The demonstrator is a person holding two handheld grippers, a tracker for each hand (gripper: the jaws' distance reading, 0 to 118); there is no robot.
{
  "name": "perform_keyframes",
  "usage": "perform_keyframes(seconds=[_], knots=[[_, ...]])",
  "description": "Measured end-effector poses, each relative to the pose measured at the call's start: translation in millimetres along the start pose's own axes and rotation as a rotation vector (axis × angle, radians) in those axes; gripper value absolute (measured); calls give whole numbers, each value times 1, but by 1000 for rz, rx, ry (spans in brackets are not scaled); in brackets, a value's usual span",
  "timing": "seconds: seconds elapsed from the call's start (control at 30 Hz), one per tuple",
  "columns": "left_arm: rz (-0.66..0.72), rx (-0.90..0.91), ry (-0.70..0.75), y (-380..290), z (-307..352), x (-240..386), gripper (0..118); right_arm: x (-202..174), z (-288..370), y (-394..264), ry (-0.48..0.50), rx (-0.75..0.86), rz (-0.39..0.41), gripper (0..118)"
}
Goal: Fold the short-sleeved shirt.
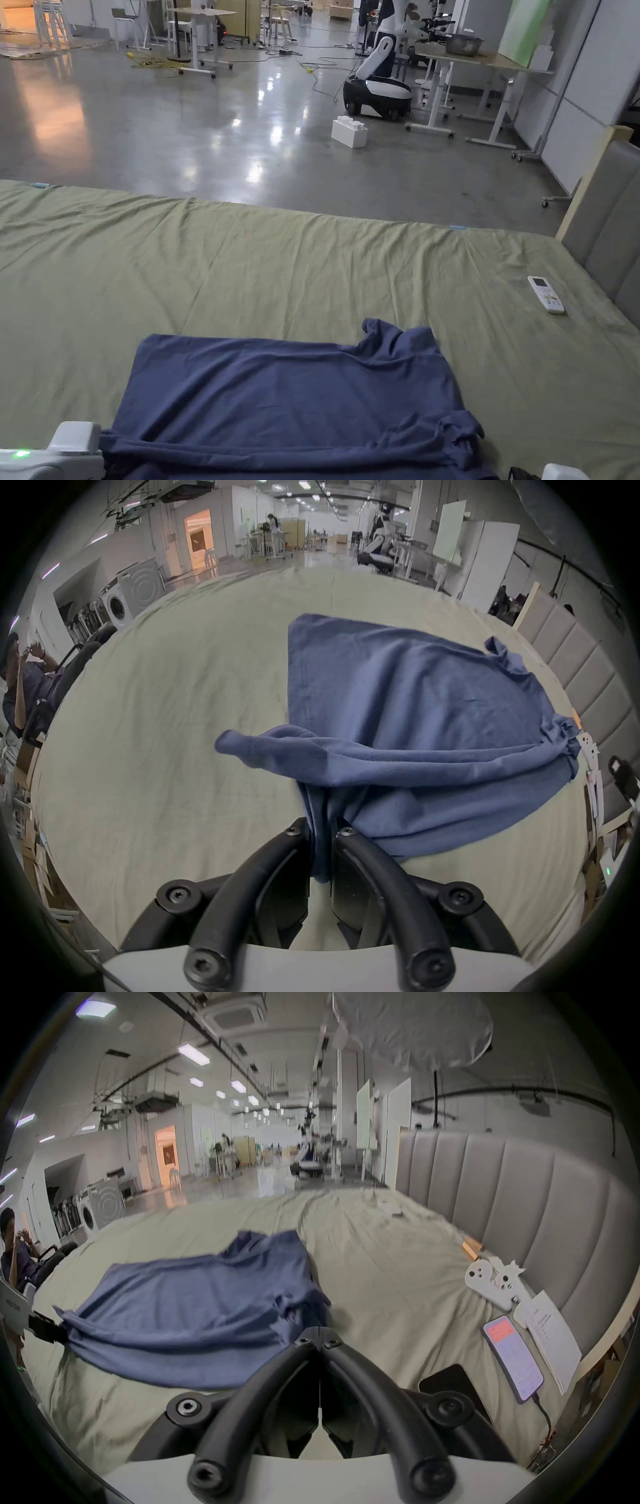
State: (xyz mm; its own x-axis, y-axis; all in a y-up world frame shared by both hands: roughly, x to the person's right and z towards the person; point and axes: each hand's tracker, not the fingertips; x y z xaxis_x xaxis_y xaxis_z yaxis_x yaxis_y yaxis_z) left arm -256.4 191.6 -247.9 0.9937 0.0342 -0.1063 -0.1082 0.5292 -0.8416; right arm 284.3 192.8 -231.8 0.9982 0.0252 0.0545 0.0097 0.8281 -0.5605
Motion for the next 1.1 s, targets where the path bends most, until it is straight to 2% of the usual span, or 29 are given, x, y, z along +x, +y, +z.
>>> perform_keyframes(seconds=[0.03, 0.07, 0.13, 0.33, 0.4, 0.5, 0.6, 0.7, 0.77, 0.8, 0.87, 1.1], knots=[[-6, 10, 5, -2, 2, 3, 11, 3, -10, 1, 12, -42, 17, 12], [-13, 15, 1, -2, 3, 3, 11, 6, -21, 4, 22, -90, 31, 27], [-15, 21, 0, -3, 3, 2, 11, 8, -39, 5, 38, -155, 54, 64], [-3, 28, 4, -6, -2, 1, 11, 3, -97, 9, 79, -287, 85, 76], [-2, 28, 7, -5, -5, 0, 11, 0, -109, 8, 58, -315, 93, 76], [11, 25, 10, -7, -10, -1, 11, -7, -122, 5, 119, -377, 115, 76], [10, 23, 16, -9, -8, 3, 11, -18, -126, 1, 110, -381, 174, 72], [11, 26, 17, -10, -9, 3, 11, -24, -123, 3, 99, -379, 167, 50], [12, 29, 15, -10, -9, 2, 11, -25, -121, 1, 131, -371, 156, 22], [14, 30, 14, -10, -10, 1, 11, -26, -121, -1, 153, -366, 146, 15], [19, 37, 10, -11, -5, 1, 11, -30, -118, -2, 126, -363, 163, 12], [29, 72, -12, -3, 8, -5, 11, -22, -93, 21, 120, -323, 113, 10]])
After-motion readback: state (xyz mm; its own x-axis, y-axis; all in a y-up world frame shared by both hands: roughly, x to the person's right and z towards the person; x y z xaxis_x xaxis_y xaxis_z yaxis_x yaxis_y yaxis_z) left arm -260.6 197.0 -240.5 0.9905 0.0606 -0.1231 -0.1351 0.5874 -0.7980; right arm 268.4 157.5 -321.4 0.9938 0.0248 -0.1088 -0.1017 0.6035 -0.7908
